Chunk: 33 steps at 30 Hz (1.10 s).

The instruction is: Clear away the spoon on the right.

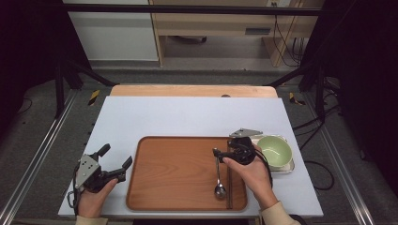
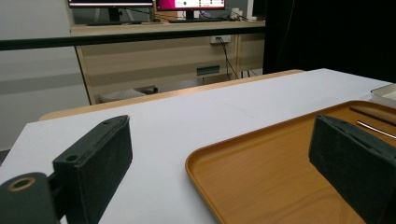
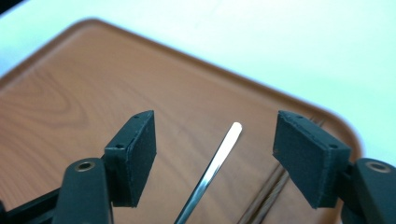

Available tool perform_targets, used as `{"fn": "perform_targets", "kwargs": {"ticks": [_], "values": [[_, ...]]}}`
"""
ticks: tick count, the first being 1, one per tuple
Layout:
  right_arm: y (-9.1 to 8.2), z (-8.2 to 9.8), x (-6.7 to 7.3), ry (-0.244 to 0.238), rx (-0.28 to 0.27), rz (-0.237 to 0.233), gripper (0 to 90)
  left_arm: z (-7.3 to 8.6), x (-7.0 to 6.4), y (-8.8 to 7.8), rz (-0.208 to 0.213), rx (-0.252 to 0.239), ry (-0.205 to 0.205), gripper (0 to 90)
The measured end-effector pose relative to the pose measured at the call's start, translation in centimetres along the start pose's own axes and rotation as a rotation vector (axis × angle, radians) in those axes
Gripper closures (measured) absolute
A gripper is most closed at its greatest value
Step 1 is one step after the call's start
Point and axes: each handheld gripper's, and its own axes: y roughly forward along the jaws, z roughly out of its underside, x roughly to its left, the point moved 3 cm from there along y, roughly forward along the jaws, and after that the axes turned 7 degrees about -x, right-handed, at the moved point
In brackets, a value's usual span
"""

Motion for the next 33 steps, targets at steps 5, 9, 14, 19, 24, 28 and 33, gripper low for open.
{"fn": "perform_targets", "kwargs": {"ticks": [5,9,14,19,24,28,33], "values": [[-1.1,-0.9,-1.0,-0.016,-0.061,0.035,23.9,0.0,0.0,0.0,0.003,-0.002,0.001,5.3],[-2.1,-1.3,-2.2,-0.023,-0.096,0.077,20.4,0.1,0.0,0.0,0.009,-0.006,0.001,4.3],[-3.3,-1.6,-3.7,-0.019,-0.136,0.11,15.9,0.2,-0.1,0.0,0.015,-0.002,0.011,3.3],[-4.4,-1.8,-4.9,-0.029,-0.153,0.146,13.7,0.1,-0.1,0.0,0.013,-0.008,0.021,3.1],[-5.6,-1.9,-6.2,-0.021,-0.166,0.182,13.7,0.1,0.0,0.1,0.009,-0.021,0.026,3.0],[-6.7,-1.7,-7.5,-0.038,-0.163,0.221,14.7,0.2,-0.1,0.1,0.011,-0.016,0.037,3.0],[-8.1,-1.6,-8.9,-0.036,-0.157,0.265,19.9,0.1,0.0,-0.1,0.006,-0.023,0.043,3.0]]}}
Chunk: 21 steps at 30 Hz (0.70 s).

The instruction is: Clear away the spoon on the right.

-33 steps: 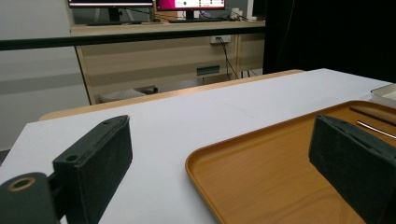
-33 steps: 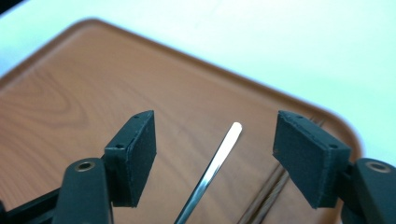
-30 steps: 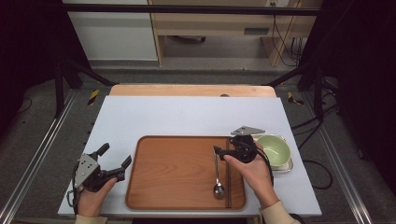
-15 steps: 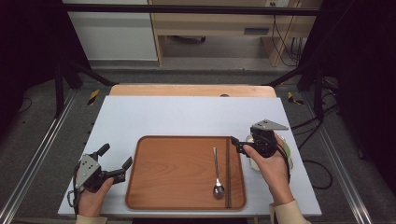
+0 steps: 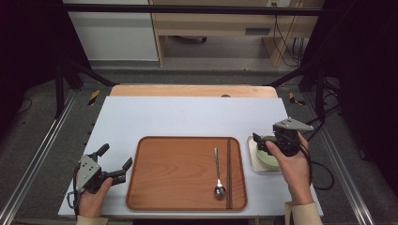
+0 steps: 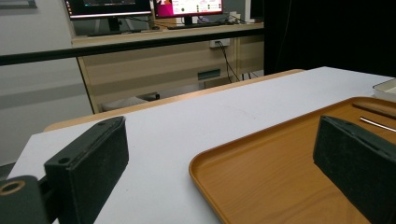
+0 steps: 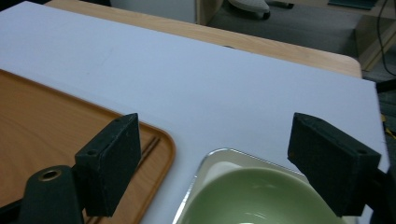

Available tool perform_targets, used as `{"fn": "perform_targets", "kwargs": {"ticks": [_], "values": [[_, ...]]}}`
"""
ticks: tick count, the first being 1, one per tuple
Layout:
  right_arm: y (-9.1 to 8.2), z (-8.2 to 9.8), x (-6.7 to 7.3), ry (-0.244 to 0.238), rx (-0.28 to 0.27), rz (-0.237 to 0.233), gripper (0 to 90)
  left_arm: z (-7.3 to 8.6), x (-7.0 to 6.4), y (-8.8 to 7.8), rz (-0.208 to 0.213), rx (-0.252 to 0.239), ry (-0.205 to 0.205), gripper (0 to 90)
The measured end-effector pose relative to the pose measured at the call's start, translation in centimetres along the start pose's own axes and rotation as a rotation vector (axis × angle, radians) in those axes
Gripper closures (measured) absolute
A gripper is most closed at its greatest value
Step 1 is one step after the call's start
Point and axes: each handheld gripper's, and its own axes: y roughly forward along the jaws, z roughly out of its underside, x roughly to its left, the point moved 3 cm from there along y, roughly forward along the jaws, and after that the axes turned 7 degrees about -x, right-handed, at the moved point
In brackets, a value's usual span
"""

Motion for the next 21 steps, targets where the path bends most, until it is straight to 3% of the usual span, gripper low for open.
{"fn": "perform_targets", "kwargs": {"ticks": [3,10,21], "values": [[-0.5,0.2,-1.1,0.01,0.004,0.021,23.2,0.0,0.1,0.0,-0.003,0.0,0.002,3.0],[-1.2,1.2,-3.4,0.021,0.073,0.076,31.6,0.0,0.3,-0.2,-0.012,-0.005,0.008,3.0],[-2.2,3.0,-6.5,0.091,0.119,0.116,40.9,-0.1,0.4,-0.3,-0.016,-0.008,0.01,3.0]]}}
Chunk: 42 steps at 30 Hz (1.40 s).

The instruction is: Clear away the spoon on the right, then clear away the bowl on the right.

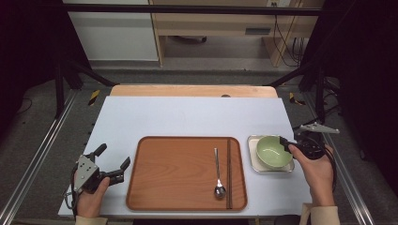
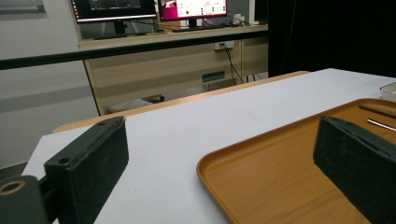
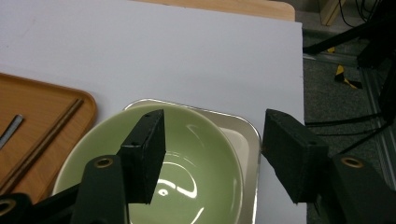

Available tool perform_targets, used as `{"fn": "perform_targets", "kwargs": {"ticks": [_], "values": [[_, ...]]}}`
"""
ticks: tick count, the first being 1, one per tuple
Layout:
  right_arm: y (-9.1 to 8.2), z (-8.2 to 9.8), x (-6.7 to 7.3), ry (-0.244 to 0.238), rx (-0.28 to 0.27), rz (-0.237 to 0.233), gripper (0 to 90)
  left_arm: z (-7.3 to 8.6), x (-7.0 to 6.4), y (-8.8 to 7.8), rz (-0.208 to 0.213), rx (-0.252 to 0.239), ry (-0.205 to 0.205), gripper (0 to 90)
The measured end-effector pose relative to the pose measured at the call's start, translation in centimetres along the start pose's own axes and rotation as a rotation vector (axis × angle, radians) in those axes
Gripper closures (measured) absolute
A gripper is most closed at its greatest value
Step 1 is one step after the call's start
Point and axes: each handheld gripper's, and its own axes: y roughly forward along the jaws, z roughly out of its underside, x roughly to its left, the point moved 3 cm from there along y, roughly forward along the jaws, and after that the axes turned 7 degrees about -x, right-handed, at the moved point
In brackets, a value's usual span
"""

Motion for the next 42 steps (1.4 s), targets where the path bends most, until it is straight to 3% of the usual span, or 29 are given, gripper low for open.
{"fn": "perform_targets", "kwargs": {"ticks": [13,24,29,42], "values": [[0.4,1.3,-1.1,0.016,0.051,-0.021,44.3,0.0,0.1,-0.1,-0.004,-0.003,0.002,3.0],[1.5,2.8,-1.9,0.072,0.104,-0.022,48.8,0.0,0.0,0.0,-0.006,0.0,0.005,3.0],[1.8,3.2,-1.9,0.099,0.13,-0.023,52.3,0.1,0.0,0.0,-0.004,0.001,0.0,3.0],[2.9,4.0,-1.6,0.104,0.184,-0.028,61.5,0.1,-0.2,0.1,0.002,0.001,0.004,3.0]]}}
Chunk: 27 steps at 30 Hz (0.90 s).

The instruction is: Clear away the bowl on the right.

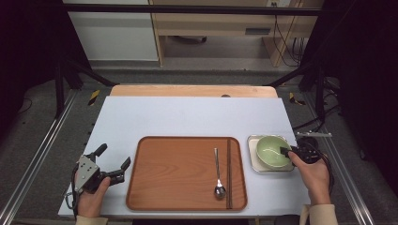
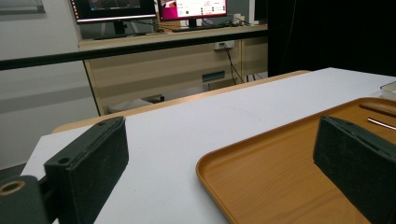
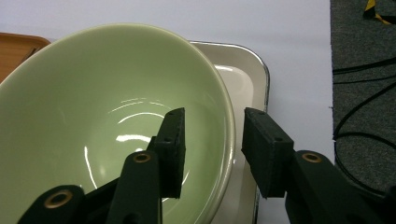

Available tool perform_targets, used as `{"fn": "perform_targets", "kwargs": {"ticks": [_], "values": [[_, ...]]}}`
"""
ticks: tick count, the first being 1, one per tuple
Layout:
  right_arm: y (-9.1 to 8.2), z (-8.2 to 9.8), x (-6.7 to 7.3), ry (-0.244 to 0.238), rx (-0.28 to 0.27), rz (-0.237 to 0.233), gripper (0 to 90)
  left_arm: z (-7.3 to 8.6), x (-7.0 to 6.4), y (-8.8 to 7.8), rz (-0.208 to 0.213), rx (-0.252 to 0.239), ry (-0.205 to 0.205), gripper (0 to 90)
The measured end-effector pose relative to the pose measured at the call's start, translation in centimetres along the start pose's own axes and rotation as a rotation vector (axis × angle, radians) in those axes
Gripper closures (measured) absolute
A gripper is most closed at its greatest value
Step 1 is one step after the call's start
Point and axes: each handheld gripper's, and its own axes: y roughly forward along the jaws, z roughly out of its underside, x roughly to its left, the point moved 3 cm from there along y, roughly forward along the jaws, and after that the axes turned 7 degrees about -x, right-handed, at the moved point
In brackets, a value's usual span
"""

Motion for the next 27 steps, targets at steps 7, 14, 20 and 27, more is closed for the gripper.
{"fn": "perform_targets", "kwargs": {"ticks": [7,14,20,27], "values": [[0.29,0.14,0.03,0.01,0.005,0.002,70.5,0.01,-0.07,0.02,0.0,-0.001,0.0,3.0],[0.36,0.13,0.14,0.027,0.005,0.011,80.4,0.01,-0.1,0.03,0.0,-0.001,0.0,3.0],[0.25,0.1,-0.08,0.066,0.002,0.0,83.3,0.02,-0.08,0.04,-0.002,-0.002,-0.001,3.0],[0.07,-0.03,-0.17,0.087,-0.005,-0.016,83.8,0.04,-0.17,0.09,0.003,-0.001,0.001,3.0]]}}
